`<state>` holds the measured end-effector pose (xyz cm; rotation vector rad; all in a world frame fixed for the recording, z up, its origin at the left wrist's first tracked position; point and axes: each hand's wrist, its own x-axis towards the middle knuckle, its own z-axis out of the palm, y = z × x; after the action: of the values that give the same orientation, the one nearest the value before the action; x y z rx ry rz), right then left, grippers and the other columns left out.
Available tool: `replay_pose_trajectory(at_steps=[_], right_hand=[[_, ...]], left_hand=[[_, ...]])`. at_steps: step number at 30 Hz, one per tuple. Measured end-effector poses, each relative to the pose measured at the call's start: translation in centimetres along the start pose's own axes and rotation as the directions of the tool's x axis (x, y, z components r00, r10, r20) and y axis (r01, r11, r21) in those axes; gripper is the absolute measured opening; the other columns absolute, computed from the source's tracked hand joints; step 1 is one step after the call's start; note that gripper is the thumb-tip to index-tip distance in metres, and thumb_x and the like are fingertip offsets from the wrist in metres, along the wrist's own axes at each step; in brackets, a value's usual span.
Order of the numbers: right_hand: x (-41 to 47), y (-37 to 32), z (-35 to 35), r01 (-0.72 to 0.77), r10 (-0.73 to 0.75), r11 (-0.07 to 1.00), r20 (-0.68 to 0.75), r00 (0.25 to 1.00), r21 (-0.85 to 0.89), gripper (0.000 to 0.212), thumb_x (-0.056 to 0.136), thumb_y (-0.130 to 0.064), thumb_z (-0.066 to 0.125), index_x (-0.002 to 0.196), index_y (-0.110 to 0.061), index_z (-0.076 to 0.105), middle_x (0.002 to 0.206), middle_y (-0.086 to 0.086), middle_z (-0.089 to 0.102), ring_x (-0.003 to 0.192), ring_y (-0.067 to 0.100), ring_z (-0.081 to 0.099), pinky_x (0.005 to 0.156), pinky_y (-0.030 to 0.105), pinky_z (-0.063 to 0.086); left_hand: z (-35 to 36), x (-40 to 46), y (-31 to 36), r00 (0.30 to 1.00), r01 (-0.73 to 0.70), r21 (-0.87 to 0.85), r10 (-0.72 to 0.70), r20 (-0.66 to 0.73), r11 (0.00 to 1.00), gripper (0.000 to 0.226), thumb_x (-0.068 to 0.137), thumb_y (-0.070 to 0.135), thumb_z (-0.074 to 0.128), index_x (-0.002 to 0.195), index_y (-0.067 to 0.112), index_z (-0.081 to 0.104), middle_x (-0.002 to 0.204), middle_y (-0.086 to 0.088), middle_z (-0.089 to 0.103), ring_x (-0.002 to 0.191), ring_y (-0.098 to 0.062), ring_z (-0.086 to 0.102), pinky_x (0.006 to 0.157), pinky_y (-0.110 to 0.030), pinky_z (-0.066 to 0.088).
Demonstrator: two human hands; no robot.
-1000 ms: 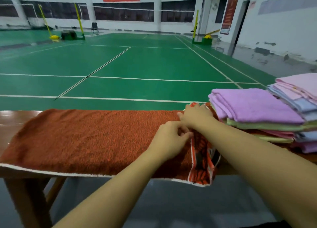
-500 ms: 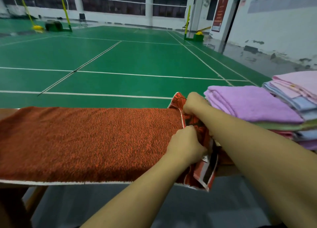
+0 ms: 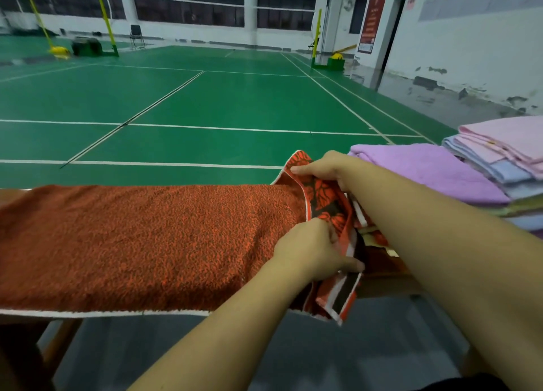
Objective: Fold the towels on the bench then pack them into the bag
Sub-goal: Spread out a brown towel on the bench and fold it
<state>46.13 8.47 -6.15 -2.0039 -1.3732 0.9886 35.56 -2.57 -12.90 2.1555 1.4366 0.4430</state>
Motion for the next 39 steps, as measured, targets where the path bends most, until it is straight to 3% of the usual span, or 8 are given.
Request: replay_pose_trajectory(at_steps=[9,15,18,21,23,26,32,39], right_hand=[[1.1,0.5,0.2,0.035,-0.032,0.946,-0.015,0.999,0.323,0.093,0.040,-0.049,0.100,0.111,0.001,0.067,0.095,0.018,0.076,0.084,0.032,0.075,0.079,0.059,0.060],[0.2,-0.2,-0.7,0.131,-0.140,0.900,-0.009,0.990,0.416,0.043,0.081,-0.003,0.081,0.118,-0.009,0.062,0.104,0.018,0.068,0.082,0.030,0.069,0.080,0.044,0.060],[1.0,-0.4,-1.3,0.103,-0.105,0.848,-0.026,0.994,0.520,0.018,0.086,-0.002,0.075,0.080,-0.004,0.058,0.076,0.016,0.061,0.053,0.021,0.058,0.058,0.032,0.056],[1.6,-0.6,-1.7,0.088,-0.056,0.788,-0.071,0.996,0.609,0.019,0.085,0.000,0.075,0.079,-0.003,0.057,0.068,0.012,0.056,0.046,0.019,0.057,0.045,0.026,0.055],[1.9,-0.6,-1.8,0.093,-0.045,0.749,-0.089,0.995,0.656,0.020,0.081,-0.001,0.079,0.088,-0.001,0.059,0.072,0.014,0.055,0.055,0.024,0.057,0.053,0.031,0.057],[2.1,-0.6,-1.9,0.106,-0.042,0.730,-0.111,0.993,0.675,0.028,0.077,-0.001,0.082,0.093,0.000,0.060,0.075,0.015,0.054,0.062,0.026,0.057,0.067,0.042,0.059],[1.9,-0.8,-4.6,0.155,-0.040,0.780,-0.199,0.979,0.606,0.029,0.076,-0.001,0.084,0.076,-0.004,0.055,0.061,0.009,0.051,0.047,0.021,0.052,0.056,0.036,0.056],[0.5,-1.7,-11.1,0.235,-0.105,0.791,-0.253,0.962,0.565,0.028,0.075,0.003,0.082,0.094,0.004,0.062,0.087,0.018,0.059,0.078,0.029,0.063,0.080,0.052,0.061]], left_hand=[[0.6,0.0,0.1,0.988,0.071,0.022,-0.067,-0.137,0.997,0.048,0.081,0.064,0.069,0.093,0.019,0.056,0.103,-0.004,0.067,0.099,-0.032,0.063,0.072,-0.037,0.044],[-0.3,0.6,-0.6,0.950,0.008,-0.365,-0.121,-0.288,0.931,0.035,0.094,0.057,0.057,0.087,0.022,0.057,0.088,0.003,0.070,0.088,-0.026,0.065,0.078,-0.042,0.052],[-2.1,1.0,-0.6,0.957,-0.025,-0.682,-0.179,-0.226,0.731,0.039,0.093,0.046,0.061,0.087,0.007,0.064,0.083,-0.012,0.072,0.079,-0.031,0.068,0.077,-0.044,0.052],[-4.3,0.3,-0.1,0.980,-0.003,-0.941,-0.185,-0.069,0.338,0.038,0.100,0.033,0.055,0.107,-0.001,0.071,0.092,-0.025,0.074,0.075,-0.032,0.071,0.070,-0.037,0.056],[-4.8,-0.2,0.2,0.986,0.050,-0.972,-0.167,0.011,0.229,0.041,0.104,0.038,0.051,0.113,0.003,0.072,0.088,-0.018,0.075,0.068,-0.027,0.071,0.063,-0.031,0.058],[-4.9,-0.5,0.7,0.985,0.073,-0.986,-0.163,0.049,0.147,0.046,0.104,0.043,0.049,0.112,0.005,0.072,0.086,-0.016,0.075,0.065,-0.026,0.071,0.060,-0.032,0.059],[-5.0,0.0,3.4,0.986,0.096,-0.994,-0.141,0.089,0.044,0.041,0.106,0.039,0.048,0.106,0.005,0.072,0.078,-0.016,0.076,0.061,-0.025,0.073,0.052,-0.030,0.059],[-4.4,1.3,6.9,0.997,0.066,-0.998,-0.031,0.066,-0.003,0.047,0.103,0.046,0.050,0.113,0.006,0.072,0.094,-0.015,0.076,0.076,-0.025,0.073,0.079,-0.036,0.061]])
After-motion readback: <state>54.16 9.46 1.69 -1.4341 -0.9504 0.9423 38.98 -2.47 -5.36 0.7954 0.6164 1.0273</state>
